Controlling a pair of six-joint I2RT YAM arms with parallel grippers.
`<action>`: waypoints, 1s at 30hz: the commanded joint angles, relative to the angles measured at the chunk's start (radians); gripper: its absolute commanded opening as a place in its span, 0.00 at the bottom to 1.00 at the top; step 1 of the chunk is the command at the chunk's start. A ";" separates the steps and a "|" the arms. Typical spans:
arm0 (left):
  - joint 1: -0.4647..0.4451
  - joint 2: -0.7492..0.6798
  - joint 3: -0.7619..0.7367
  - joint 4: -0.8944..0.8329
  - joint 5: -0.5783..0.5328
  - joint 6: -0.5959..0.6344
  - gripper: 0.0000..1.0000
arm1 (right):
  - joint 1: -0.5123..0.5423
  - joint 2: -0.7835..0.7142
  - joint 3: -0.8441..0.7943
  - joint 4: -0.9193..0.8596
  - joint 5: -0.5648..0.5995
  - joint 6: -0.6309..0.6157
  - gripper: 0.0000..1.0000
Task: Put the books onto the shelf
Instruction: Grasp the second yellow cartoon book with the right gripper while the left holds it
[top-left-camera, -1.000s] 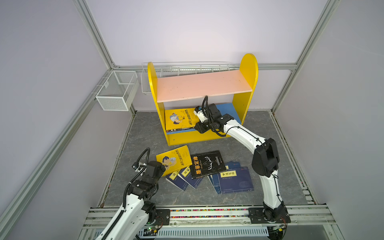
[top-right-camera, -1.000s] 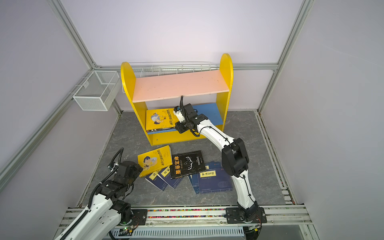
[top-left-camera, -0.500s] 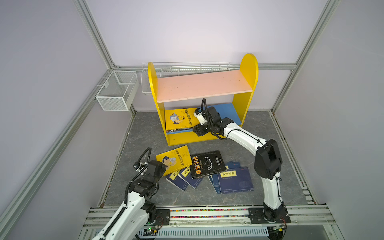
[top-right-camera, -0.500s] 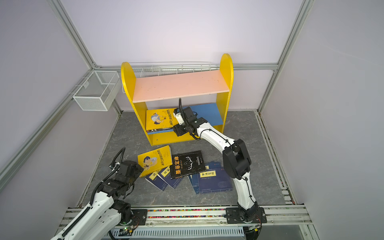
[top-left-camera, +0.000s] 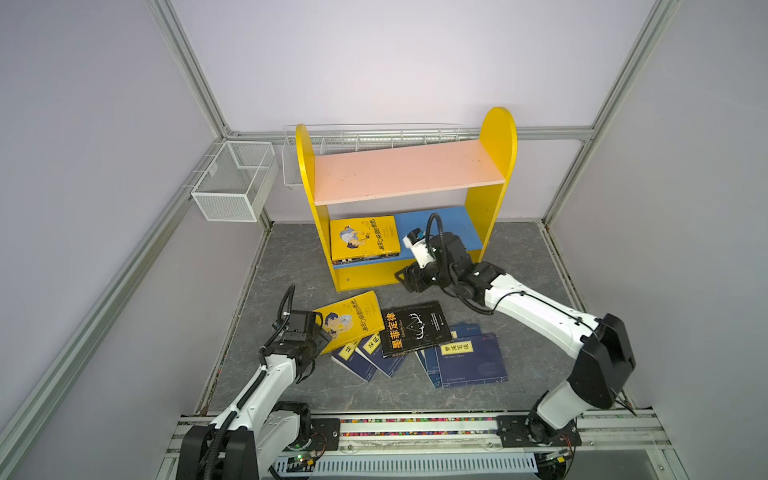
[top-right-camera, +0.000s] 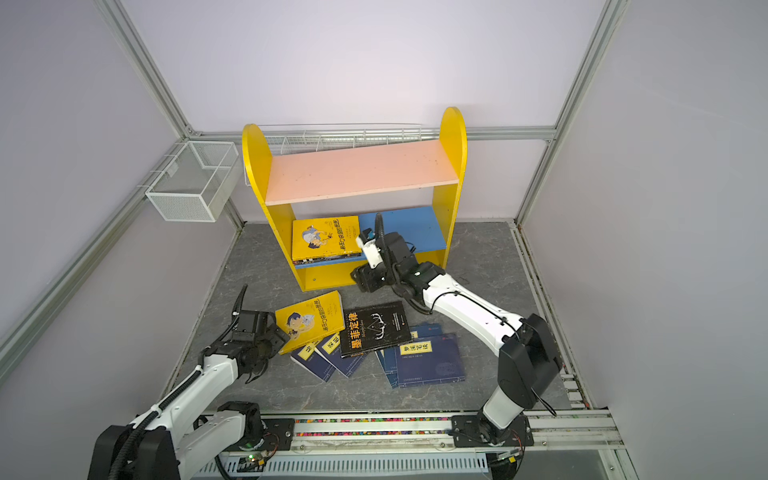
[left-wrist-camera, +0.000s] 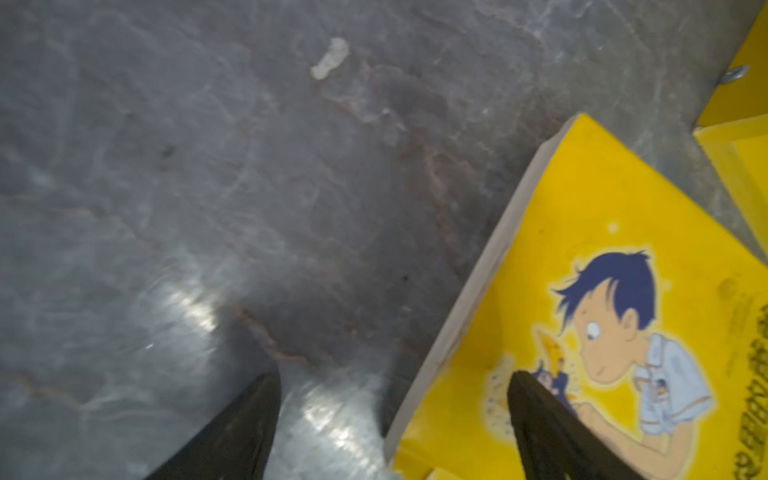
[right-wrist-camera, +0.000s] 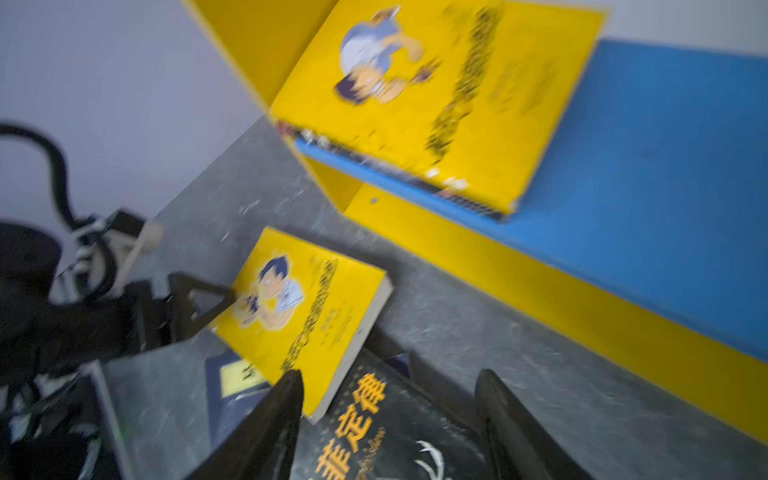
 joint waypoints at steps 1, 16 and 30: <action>0.004 0.082 0.020 0.027 0.119 0.057 0.85 | 0.079 0.106 -0.012 -0.083 -0.202 -0.009 0.68; 0.002 0.183 0.047 0.034 0.147 0.115 0.66 | 0.061 0.330 -0.018 0.012 -0.281 0.178 0.64; -0.001 0.215 0.061 0.040 0.192 0.138 0.45 | 0.051 0.296 0.023 0.160 -0.433 0.239 0.51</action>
